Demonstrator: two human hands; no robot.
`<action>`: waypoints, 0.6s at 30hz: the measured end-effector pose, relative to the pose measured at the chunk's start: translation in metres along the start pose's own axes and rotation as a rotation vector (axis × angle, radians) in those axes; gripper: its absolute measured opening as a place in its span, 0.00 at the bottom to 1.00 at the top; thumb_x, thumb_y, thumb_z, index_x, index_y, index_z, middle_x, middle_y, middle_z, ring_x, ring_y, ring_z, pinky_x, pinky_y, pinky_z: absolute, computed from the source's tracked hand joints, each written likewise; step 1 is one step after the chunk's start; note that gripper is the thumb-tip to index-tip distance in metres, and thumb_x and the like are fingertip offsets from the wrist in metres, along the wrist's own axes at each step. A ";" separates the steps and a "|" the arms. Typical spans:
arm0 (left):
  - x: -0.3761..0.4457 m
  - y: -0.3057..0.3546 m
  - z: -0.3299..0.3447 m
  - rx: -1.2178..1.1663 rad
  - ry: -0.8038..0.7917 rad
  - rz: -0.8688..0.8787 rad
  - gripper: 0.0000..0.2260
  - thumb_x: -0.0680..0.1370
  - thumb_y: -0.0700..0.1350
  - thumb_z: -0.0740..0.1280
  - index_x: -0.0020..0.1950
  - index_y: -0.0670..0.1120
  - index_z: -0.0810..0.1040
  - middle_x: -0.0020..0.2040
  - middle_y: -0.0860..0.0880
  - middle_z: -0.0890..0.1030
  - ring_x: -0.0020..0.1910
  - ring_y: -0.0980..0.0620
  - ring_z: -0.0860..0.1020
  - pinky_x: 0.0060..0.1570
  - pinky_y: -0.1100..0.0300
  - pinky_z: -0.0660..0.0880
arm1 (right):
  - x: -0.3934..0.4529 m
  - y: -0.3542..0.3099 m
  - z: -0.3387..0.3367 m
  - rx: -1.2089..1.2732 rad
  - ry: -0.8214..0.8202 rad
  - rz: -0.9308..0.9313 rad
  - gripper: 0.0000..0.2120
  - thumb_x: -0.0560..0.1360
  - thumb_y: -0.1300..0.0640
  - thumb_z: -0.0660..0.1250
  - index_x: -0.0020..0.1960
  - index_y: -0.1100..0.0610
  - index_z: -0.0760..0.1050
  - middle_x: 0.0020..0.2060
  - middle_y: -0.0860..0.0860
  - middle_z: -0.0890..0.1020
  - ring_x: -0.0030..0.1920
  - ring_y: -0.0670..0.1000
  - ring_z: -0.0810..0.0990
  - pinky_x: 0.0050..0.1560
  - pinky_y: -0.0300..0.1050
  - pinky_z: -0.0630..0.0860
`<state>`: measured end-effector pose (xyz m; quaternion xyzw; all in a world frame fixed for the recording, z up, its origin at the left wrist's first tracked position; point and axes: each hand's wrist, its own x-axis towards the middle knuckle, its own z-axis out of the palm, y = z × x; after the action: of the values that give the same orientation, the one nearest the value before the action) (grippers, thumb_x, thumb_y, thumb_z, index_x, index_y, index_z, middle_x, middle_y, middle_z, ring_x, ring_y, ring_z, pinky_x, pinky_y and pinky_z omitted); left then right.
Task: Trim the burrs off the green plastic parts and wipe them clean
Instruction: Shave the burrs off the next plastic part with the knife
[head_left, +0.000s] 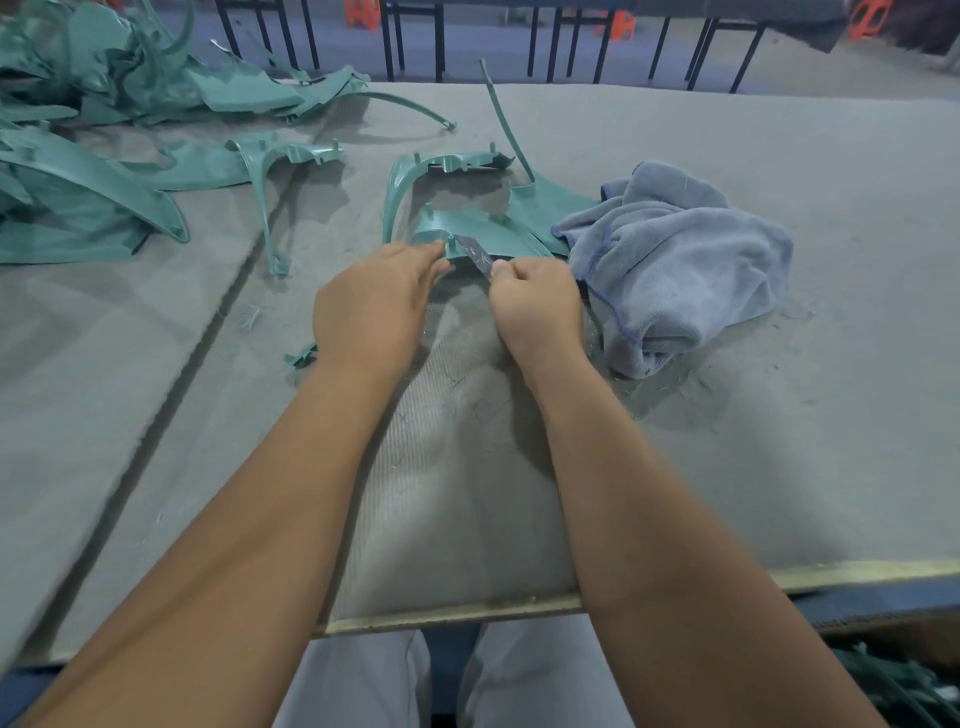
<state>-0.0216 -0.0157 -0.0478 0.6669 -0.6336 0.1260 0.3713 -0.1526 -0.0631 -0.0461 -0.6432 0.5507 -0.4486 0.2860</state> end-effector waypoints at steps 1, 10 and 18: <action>0.000 0.001 0.000 0.015 -0.003 -0.002 0.15 0.82 0.54 0.59 0.58 0.48 0.81 0.47 0.45 0.82 0.43 0.42 0.79 0.37 0.52 0.71 | -0.001 -0.001 0.001 0.018 -0.002 -0.002 0.23 0.76 0.59 0.61 0.26 0.53 0.54 0.21 0.46 0.57 0.27 0.49 0.56 0.31 0.46 0.55; 0.003 0.004 -0.007 0.082 -0.108 -0.183 0.24 0.82 0.61 0.51 0.38 0.47 0.75 0.31 0.50 0.74 0.32 0.48 0.71 0.28 0.58 0.57 | 0.005 -0.002 -0.011 0.624 0.172 0.255 0.10 0.82 0.59 0.57 0.41 0.53 0.65 0.26 0.52 0.76 0.22 0.46 0.66 0.24 0.38 0.64; 0.009 0.002 -0.015 -0.610 -0.367 -0.486 0.13 0.79 0.54 0.67 0.39 0.47 0.78 0.30 0.52 0.74 0.26 0.57 0.69 0.31 0.61 0.66 | 0.006 -0.004 -0.018 0.766 0.222 0.251 0.20 0.84 0.52 0.53 0.41 0.59 0.76 0.24 0.48 0.65 0.23 0.43 0.63 0.25 0.34 0.61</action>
<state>-0.0173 -0.0128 -0.0308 0.6678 -0.5221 -0.2789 0.4514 -0.1667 -0.0657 -0.0337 -0.3659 0.4458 -0.6492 0.4959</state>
